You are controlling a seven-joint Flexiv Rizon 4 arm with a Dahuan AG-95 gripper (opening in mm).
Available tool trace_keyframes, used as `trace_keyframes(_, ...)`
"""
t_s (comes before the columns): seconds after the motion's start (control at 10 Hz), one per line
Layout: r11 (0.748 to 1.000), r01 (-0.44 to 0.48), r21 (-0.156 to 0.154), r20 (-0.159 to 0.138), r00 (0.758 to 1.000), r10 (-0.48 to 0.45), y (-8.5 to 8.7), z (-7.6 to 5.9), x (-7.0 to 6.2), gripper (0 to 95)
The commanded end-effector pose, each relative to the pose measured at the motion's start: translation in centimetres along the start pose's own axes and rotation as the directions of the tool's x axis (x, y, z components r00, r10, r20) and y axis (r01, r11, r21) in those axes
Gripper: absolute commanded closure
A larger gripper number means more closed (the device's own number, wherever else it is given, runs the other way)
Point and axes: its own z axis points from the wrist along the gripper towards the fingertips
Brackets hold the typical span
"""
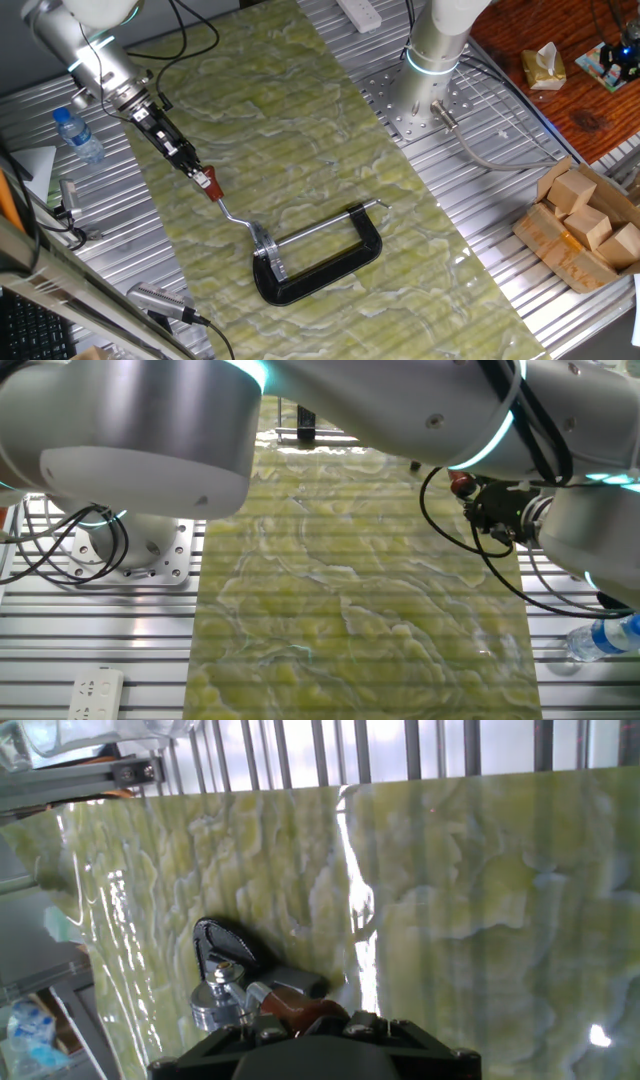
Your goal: Pull up the lever
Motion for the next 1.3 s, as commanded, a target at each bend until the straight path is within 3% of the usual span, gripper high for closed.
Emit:
trace_keyframes(0.1, 1.0, -0.008, 0.01, 0.003, 1.0, 0.008, 0.2, 0.0, 0.2, 95.0)
trace_keyframes(0.4, 0.999, -0.011, 0.042, 0.007, 1.0, 0.011, 0.7, -0.3, 0.3, 95.0)
trace_keyframes(0.7, 0.998, -0.019, 0.053, 0.009, 1.0, 0.019, 1.1, -0.6, 0.4, 95.0)
trace_keyframes(1.3, 0.991, -0.042, 0.129, 0.034, 0.999, 0.038, 2.6, -1.1, 0.7, 95.0)
